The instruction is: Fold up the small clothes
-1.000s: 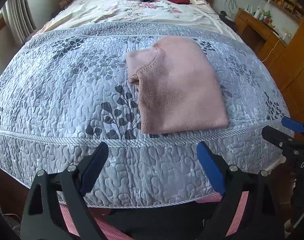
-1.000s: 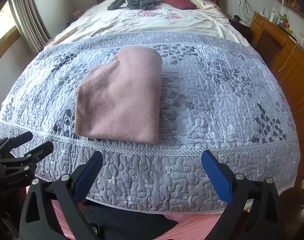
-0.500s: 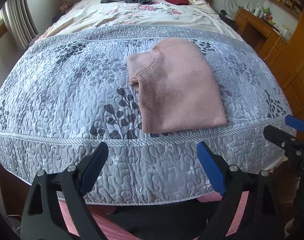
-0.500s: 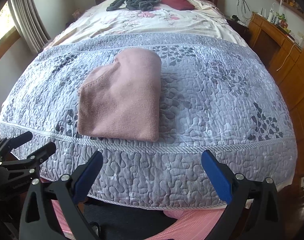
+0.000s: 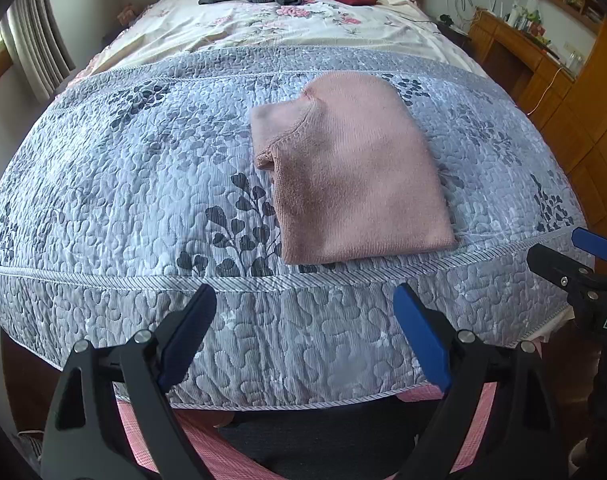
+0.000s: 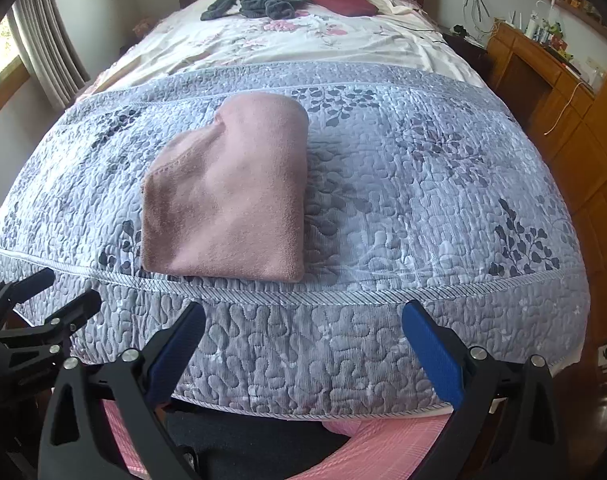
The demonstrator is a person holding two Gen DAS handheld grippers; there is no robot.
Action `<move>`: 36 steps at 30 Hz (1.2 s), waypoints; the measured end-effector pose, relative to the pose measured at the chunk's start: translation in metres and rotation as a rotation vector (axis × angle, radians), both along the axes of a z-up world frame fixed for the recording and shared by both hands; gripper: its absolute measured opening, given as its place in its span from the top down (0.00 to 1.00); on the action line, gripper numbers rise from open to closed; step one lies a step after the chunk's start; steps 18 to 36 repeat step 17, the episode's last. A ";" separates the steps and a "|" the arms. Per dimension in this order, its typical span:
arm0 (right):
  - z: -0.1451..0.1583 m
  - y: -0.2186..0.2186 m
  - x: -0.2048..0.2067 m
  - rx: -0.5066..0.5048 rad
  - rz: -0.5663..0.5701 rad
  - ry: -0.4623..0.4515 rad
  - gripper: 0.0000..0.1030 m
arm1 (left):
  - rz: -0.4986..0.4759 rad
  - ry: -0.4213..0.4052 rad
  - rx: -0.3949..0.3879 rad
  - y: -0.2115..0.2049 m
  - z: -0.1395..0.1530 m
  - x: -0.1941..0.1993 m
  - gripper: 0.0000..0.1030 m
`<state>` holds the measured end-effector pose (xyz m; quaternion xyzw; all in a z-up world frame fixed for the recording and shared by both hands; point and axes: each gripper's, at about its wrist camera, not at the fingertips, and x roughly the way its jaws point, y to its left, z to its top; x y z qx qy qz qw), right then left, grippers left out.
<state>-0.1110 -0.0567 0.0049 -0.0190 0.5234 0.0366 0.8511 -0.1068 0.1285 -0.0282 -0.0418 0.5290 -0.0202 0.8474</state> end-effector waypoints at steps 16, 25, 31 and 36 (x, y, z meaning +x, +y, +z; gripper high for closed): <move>-0.001 -0.002 0.004 -0.014 -0.002 0.002 0.04 | 0.005 -0.005 0.008 0.000 0.000 0.001 0.13; -0.002 -0.002 0.004 -0.014 -0.001 0.002 0.04 | 0.006 -0.006 0.009 0.000 0.001 0.001 0.13; -0.002 -0.002 0.004 -0.014 -0.001 0.002 0.04 | 0.006 -0.006 0.009 0.000 0.001 0.001 0.13; -0.002 -0.002 0.004 -0.014 -0.001 0.002 0.04 | 0.006 -0.006 0.009 0.000 0.001 0.001 0.13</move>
